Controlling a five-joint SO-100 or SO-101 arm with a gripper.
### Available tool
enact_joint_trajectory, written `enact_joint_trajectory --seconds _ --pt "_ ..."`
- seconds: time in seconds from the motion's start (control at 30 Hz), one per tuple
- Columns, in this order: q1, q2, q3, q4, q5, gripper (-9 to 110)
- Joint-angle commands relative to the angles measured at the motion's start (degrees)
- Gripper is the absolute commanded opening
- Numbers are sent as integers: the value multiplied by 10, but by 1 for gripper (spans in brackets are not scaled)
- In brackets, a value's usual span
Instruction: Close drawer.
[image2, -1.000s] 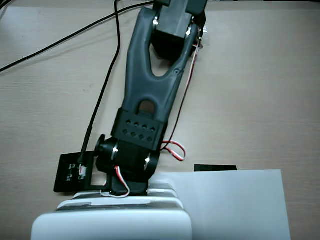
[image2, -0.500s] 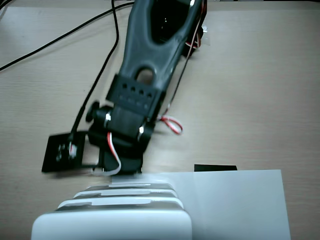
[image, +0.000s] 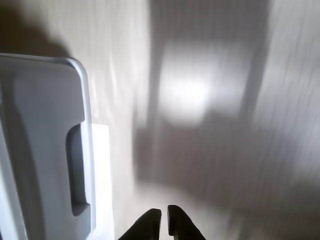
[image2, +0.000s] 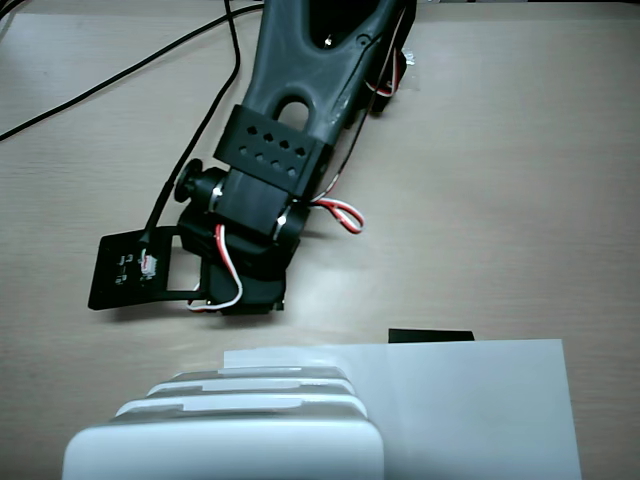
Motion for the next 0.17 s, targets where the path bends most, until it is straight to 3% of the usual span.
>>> enact_joint_trajectory --seconds 0.0,0.13 --pt "4 33 4 -6 0 0" --pt "2 43 12 -6 2 0"
